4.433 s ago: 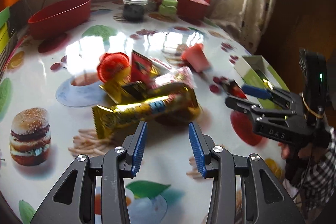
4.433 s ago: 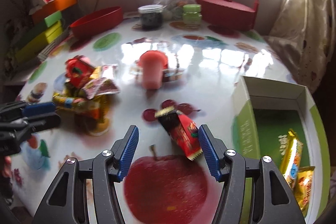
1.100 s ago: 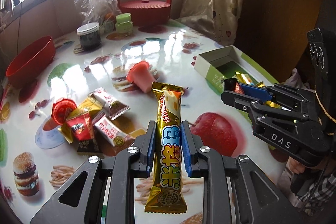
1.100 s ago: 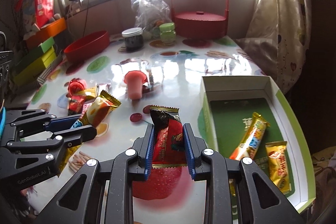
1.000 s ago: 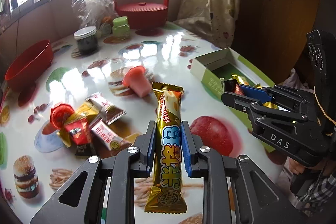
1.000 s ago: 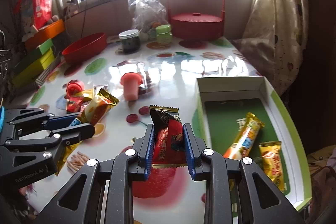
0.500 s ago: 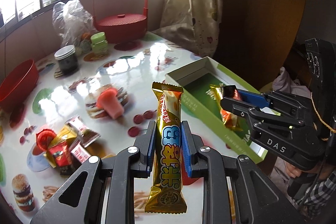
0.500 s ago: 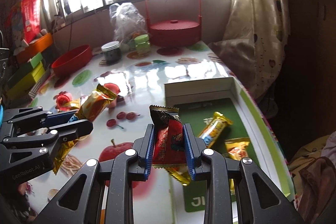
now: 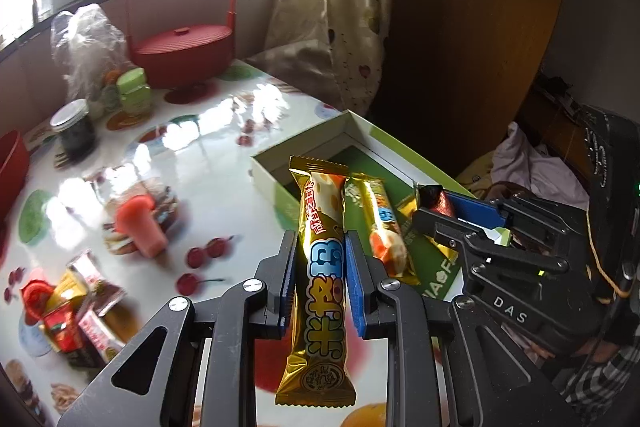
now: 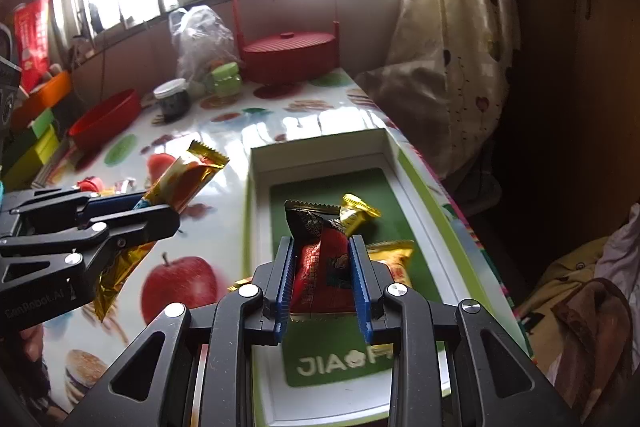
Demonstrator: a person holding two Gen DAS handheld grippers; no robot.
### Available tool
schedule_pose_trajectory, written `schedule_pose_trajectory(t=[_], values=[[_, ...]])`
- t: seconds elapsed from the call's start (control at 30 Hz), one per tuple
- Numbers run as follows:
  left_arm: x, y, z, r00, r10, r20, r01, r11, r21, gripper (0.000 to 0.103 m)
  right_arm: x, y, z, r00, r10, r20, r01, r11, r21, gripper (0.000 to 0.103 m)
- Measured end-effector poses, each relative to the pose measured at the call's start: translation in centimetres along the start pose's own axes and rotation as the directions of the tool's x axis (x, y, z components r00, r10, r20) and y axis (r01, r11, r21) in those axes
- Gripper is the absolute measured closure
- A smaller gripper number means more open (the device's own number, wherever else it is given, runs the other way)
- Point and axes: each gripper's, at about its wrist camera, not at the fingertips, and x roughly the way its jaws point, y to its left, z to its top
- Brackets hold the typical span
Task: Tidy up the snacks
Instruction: 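Carry the red packet and wafer bar over the green box with both grippers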
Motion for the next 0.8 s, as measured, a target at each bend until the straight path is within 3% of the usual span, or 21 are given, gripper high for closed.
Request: schedule_pose_trajectory(t=[0.8], values=[[5.2,-4.3,-0.1,0.992,-0.057,-0.109,0.062,0.997,0.042,0.079,0.3,-4.1,-2.1,0.997,-0.078,-0.006,0.078,0.996,0.041,0.077]])
